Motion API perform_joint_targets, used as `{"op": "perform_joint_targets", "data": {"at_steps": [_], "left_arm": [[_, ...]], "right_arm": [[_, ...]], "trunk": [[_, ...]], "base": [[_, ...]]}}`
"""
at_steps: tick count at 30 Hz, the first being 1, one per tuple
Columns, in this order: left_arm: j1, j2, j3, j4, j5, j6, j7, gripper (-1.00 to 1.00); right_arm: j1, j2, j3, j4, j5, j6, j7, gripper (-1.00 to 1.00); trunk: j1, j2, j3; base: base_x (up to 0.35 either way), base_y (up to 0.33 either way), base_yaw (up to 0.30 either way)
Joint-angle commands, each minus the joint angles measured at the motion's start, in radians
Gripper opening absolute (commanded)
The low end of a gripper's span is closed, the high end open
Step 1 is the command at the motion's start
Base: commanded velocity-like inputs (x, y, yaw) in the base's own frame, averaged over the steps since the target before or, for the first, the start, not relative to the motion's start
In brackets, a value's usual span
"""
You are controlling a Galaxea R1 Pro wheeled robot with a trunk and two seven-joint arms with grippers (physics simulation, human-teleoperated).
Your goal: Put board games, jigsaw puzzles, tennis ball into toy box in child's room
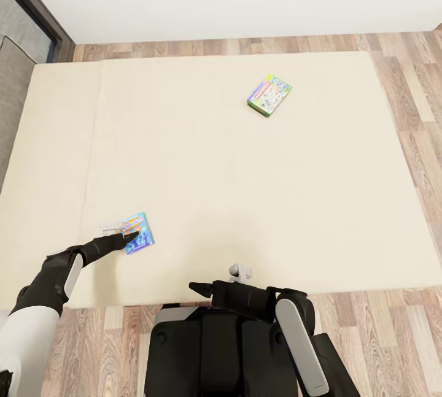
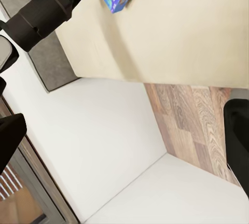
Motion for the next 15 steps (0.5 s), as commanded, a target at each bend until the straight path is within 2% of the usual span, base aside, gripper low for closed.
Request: {"op": "perform_joint_targets", "data": {"at_steps": [1,15], "left_arm": [[0.000,0.000,0.003,-0.001,0.001,0.008,-0.006,1.00],[0.000,0.000,0.003,-0.005,0.001,0.005,-0.012,1.00]], "right_arm": [[0.000,0.001,-0.001,0.000,0.010,0.004,0.010,1.00],[0.000,0.003,0.000,0.000,0.010,0.003,0.009,1.00]], "trunk": [[0.001,-0.002,-0.002],[0.001,-0.002,-0.021]], "base": [[0.000,0.000,0.000],[0.000,0.000,0.000]]}}
